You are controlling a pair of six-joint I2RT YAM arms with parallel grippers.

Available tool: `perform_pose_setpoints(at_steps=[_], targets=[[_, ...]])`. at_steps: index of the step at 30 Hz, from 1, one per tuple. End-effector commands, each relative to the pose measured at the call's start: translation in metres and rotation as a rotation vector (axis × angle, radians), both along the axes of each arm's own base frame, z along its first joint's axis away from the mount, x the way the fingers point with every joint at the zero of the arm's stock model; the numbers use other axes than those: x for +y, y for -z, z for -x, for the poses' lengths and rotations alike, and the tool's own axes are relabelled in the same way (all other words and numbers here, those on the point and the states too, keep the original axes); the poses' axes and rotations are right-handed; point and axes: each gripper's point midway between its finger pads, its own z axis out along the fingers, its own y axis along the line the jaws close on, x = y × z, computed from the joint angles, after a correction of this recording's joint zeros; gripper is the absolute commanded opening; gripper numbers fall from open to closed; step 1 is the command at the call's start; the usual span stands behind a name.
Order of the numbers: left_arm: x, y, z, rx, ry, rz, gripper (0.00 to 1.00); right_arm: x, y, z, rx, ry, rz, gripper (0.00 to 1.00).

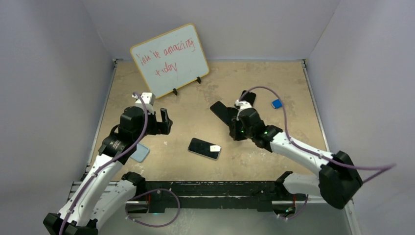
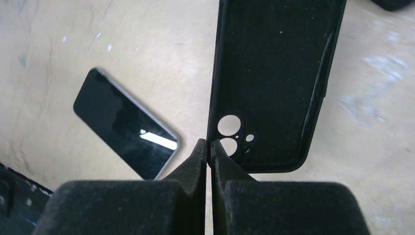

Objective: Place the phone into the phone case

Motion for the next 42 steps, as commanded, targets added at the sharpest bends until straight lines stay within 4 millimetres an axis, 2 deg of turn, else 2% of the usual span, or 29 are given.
perform_pose_setpoints(at_steps=[1,4,8,9,11,13,17,21,26,29,34,36,42], targets=[[0.01,-0.012,-0.004,-0.019,-0.082,0.011,0.95,0.063,-0.025,-0.012,-0.161,-0.22,0.041,0.0],[0.012,-0.016,-0.003,-0.03,-0.094,0.019,0.95,0.093,-0.018,-0.012,-0.183,-0.297,0.105,0.0],[0.019,-0.019,-0.001,-0.043,-0.132,0.015,0.95,0.119,-0.005,-0.019,-0.173,-0.32,0.131,0.0],[0.021,-0.021,0.0,-0.05,-0.139,0.016,0.94,0.124,-0.004,-0.024,-0.174,-0.31,0.138,0.0],[0.025,-0.025,0.001,-0.067,-0.16,0.016,0.94,0.125,0.012,-0.032,-0.149,-0.283,0.187,0.0],[0.029,-0.028,0.002,-0.081,-0.175,0.018,0.94,0.125,0.025,-0.033,-0.114,-0.283,0.22,0.0],[0.032,-0.03,0.003,-0.093,-0.192,0.019,0.94,0.133,0.03,-0.028,-0.095,-0.304,0.195,0.02],[0.035,-0.029,0.003,-0.092,-0.206,0.009,0.94,0.132,0.031,-0.03,-0.094,-0.282,0.204,0.18],[0.035,-0.029,0.003,-0.093,-0.203,0.005,0.95,0.131,0.019,-0.029,-0.089,-0.27,0.189,0.42],[0.035,-0.027,0.002,-0.089,-0.202,0.001,0.99,0.119,0.007,-0.043,-0.153,-0.219,0.239,0.61],[0.031,-0.023,0.0,-0.067,-0.182,-0.009,1.0,0.105,-0.007,-0.075,-0.224,-0.164,0.289,0.94],[0.029,-0.022,0.0,-0.063,-0.172,-0.007,1.0,0.1,-0.012,-0.088,-0.242,-0.145,0.302,0.99],[0.028,-0.025,0.002,-0.075,-0.164,0.002,1.0,0.086,-0.017,-0.121,-0.259,-0.185,0.302,0.98]])
